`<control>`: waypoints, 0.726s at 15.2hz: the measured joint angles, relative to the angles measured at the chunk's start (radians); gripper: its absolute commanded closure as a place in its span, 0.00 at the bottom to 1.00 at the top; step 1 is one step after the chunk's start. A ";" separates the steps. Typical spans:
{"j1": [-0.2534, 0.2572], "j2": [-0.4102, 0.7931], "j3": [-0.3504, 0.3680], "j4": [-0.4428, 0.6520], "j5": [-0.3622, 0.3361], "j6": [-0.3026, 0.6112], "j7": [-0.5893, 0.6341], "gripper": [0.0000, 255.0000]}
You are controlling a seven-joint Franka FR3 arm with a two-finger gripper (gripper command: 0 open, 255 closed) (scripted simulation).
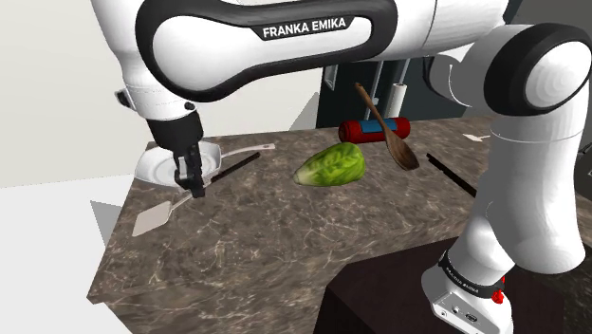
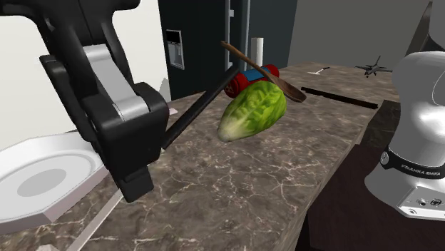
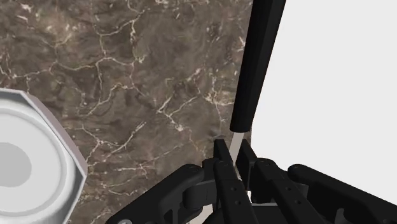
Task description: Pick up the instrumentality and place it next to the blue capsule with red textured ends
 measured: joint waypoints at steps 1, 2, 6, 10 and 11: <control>-0.011 -0.021 0.000 -0.025 0.007 0.005 -0.008 1.00; -0.027 -0.052 0.000 -0.066 0.018 0.017 -0.020 1.00; -0.100 -0.202 -0.011 -0.264 0.072 0.079 -0.092 1.00; -0.159 -0.359 -0.036 -0.452 0.128 0.124 -0.180 1.00; -0.169 -0.390 -0.044 -0.492 0.138 0.137 -0.199 1.00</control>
